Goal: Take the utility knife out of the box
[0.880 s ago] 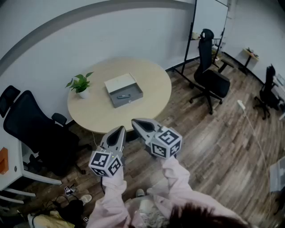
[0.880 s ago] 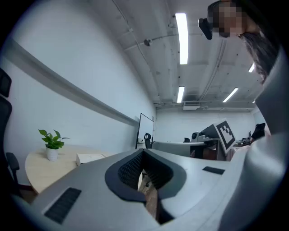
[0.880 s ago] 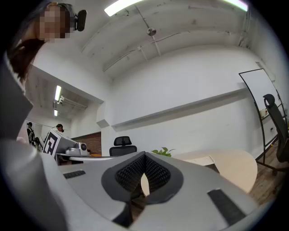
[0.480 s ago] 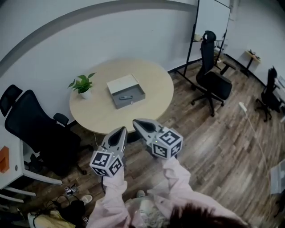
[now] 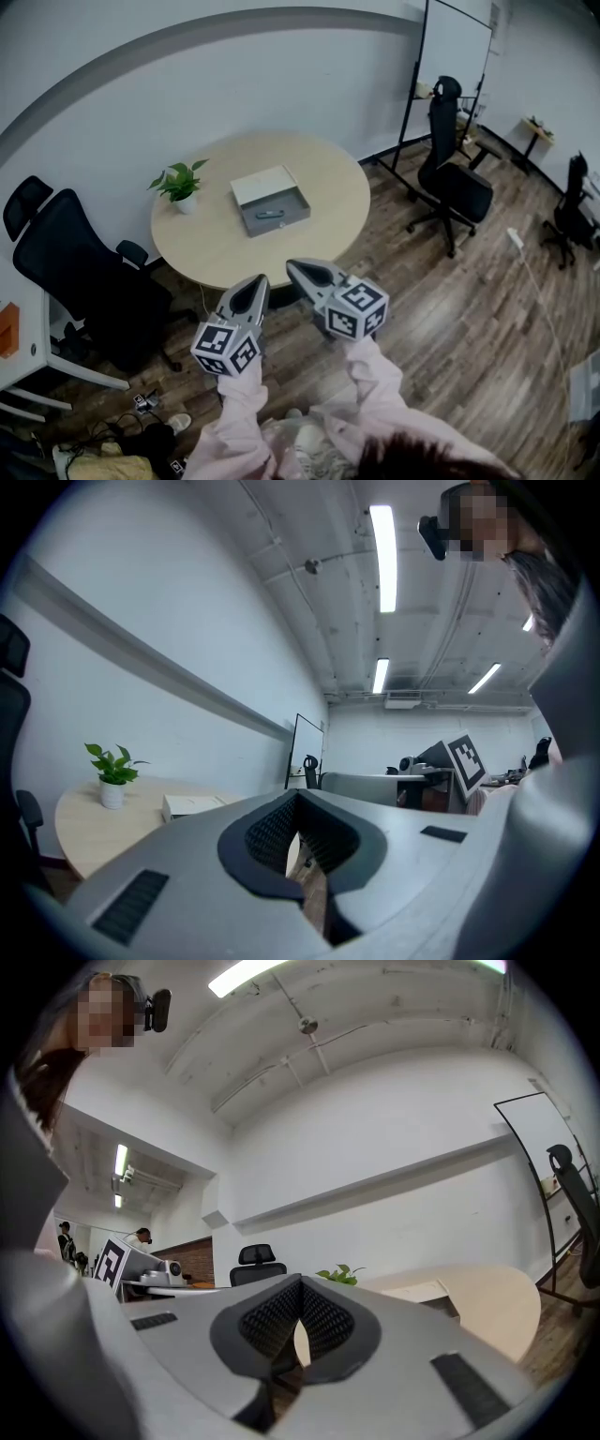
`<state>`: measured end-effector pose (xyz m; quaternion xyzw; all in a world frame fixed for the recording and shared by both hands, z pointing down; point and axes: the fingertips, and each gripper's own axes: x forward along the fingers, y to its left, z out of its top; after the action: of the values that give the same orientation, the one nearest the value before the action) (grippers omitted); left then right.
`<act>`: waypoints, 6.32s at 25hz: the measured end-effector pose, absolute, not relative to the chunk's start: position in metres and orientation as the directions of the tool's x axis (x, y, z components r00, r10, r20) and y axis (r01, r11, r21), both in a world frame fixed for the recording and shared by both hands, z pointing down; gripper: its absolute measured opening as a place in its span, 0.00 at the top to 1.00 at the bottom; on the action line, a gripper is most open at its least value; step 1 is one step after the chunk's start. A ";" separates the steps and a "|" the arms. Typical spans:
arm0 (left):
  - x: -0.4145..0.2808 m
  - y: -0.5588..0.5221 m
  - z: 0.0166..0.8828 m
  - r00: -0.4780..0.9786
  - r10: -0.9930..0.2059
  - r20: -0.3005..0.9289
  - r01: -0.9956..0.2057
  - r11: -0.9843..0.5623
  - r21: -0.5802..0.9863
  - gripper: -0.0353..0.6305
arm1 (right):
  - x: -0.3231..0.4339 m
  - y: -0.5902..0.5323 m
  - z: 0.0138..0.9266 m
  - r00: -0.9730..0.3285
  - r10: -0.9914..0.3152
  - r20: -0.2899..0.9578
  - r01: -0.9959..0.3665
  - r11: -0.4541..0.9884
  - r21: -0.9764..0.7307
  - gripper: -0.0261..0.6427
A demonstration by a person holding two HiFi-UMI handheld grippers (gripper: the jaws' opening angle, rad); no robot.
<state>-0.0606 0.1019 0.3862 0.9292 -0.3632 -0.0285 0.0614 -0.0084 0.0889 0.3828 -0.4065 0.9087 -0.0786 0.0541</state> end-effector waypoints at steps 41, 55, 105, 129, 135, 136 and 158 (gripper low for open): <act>-0.053 -0.024 0.416 0.764 -0.644 0.053 -0.640 -0.744 0.191 0.94 | -0.011 -0.038 0.418 -0.686 -0.726 0.046 -0.711 0.654 -0.258 0.97; -0.063 -0.070 0.425 0.787 -0.614 0.064 -0.614 -0.767 0.185 0.94 | -0.017 -0.081 0.425 -0.661 -0.750 0.029 -0.726 0.630 -0.276 0.97; -0.037 -0.211 0.473 0.678 -0.716 0.167 -0.726 -0.615 0.309 0.94 | 0.004 -0.240 0.473 -0.764 -0.617 0.190 -0.642 0.692 -0.330 0.97; -0.052 -0.240 0.523 0.640 -0.718 0.275 -0.752 -0.511 0.416 0.94 | -0.021 -0.278 0.528 -0.776 -0.520 0.358 -0.624 0.717 -0.312 0.97; -0.058 -0.252 0.535 0.648 -0.697 0.305 -0.745 -0.500 0.441 0.94 | -0.029 -0.291 0.543 -0.773 -0.484 0.410 -0.616 0.726 -0.304 0.97; -0.058 -0.254 0.536 0.650 -0.694 0.309 -0.744 -0.499 0.444 0.94 | -0.029 -0.293 0.546 -0.772 -0.477 0.420 -0.614 0.728 -0.304 0.96; -0.048 -0.268 0.567 0.704 -0.594 0.389 -0.702 -0.500 0.508 0.94 | -0.028 -0.307 0.604 -0.732 -0.279 0.622 -0.548 0.784 -0.293 0.96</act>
<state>-0.0483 -0.2678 0.5668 0.8620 -0.3757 0.0820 0.3303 -0.0282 -0.3070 0.6039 -0.2295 0.9003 -0.2354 -0.2852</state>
